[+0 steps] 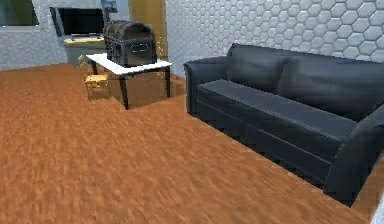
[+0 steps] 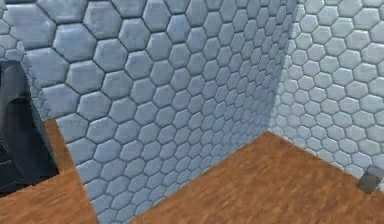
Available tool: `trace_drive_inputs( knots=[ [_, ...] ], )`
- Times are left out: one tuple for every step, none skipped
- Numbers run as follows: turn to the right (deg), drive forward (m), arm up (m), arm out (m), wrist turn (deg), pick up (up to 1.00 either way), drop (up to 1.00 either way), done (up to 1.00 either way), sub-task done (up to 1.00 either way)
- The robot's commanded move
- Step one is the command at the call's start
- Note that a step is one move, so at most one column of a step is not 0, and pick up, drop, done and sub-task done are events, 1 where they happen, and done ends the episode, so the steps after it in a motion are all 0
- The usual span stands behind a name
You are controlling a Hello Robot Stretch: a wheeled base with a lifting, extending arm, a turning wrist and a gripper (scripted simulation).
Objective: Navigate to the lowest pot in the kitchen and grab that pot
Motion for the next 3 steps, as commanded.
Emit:
trace_drive_inputs(
  knots=[
    [0.0,0.95,0.00,0.00,0.0,0.00,0.00,0.00,0.00],
    [-39.0,0.00,0.00,0.00,0.0,0.00,0.00,0.00,0.00],
    [0.0,0.50,0.00,0.00,0.0,0.00,0.00,0.00,0.00]
  ],
)
